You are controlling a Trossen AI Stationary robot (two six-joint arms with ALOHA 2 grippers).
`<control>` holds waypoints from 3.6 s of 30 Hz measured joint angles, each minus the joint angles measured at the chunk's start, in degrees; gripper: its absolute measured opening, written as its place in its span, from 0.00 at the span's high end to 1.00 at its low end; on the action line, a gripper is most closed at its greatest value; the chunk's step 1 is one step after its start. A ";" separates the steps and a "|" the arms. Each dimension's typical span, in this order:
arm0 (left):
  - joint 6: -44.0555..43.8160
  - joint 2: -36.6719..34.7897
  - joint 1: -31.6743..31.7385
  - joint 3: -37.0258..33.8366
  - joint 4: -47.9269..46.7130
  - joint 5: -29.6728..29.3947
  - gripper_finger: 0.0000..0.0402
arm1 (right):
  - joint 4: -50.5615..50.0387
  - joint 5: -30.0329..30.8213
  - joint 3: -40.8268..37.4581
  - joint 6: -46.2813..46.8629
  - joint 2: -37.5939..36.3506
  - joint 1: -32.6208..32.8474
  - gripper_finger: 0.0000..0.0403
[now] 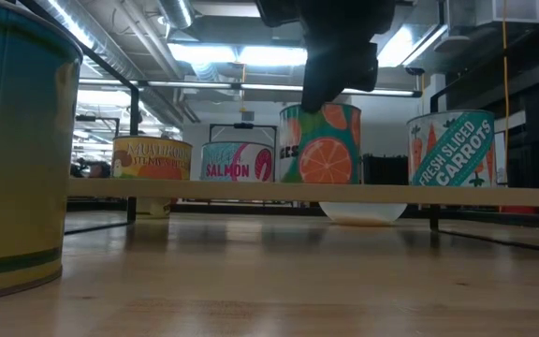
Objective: Pick and place cans onto a shelf
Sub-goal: Put the canned oranges on the shelf, then put the canned carrots on the shelf
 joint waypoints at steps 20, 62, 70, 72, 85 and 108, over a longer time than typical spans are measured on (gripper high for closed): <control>0.01 0.00 -0.01 0.00 0.00 0.00 0.87 | -7.66 -10.81 0.05 -43.15 -0.13 -0.12 0.99; 0.03 0.00 -0.01 0.00 0.00 0.00 0.87 | -16.22 -9.43 3.52 -53.24 0.17 -4.11 0.87; 0.02 0.00 0.00 0.00 -0.01 0.00 0.87 | -16.15 -9.54 3.56 -53.24 0.09 -4.11 0.86; 0.02 0.00 -0.01 0.00 0.00 0.00 0.87 | -16.17 -9.54 3.56 -53.30 0.09 -4.11 0.86; -0.03 0.00 0.00 0.00 0.03 0.01 0.87 | -23.17 -9.58 15.25 -51.74 -0.13 -2.76 0.85; -10.39 0.26 -0.03 0.02 14.99 6.38 0.87 | -31.72 -4.05 28.22 -40.43 0.02 7.13 0.85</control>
